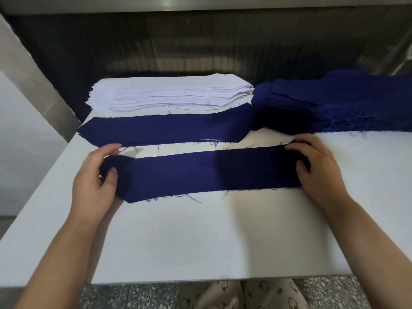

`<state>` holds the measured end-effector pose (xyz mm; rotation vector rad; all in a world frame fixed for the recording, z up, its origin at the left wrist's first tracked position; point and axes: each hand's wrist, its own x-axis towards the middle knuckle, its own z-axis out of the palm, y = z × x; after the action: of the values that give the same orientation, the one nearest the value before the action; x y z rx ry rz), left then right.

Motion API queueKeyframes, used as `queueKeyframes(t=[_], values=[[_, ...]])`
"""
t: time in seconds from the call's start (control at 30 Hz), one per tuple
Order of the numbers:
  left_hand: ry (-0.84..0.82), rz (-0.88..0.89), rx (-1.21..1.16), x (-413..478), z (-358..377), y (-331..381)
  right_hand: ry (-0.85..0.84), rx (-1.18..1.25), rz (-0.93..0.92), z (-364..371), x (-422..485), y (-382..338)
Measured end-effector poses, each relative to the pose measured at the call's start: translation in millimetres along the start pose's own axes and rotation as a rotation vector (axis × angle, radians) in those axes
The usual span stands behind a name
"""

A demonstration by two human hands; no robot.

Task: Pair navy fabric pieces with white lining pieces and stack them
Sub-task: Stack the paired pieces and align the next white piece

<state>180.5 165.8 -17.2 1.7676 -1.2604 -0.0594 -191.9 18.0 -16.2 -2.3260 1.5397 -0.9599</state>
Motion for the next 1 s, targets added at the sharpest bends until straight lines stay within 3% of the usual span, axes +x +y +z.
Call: queueKeyframes(t=[0.2,0.5,0.77,1.0], values=[[-0.055,-0.115,-0.075,-4.5,0.9,4.8,0.002,-0.018,-0.070,2.1,-1.6,0.5],[0.173,-0.227,-0.278,14.6,3.7,6.7,0.273,0.051,-0.166,0.9,12.8,-15.5],[0.367,-0.344,-0.364,93.7,21.3,-3.9,0.268,0.196,-0.147,45.0,61.8,-35.6],[0.366,-0.454,-0.333,130.6,31.0,-28.5,0.170,0.129,-0.099,78.0,105.4,-50.9]])
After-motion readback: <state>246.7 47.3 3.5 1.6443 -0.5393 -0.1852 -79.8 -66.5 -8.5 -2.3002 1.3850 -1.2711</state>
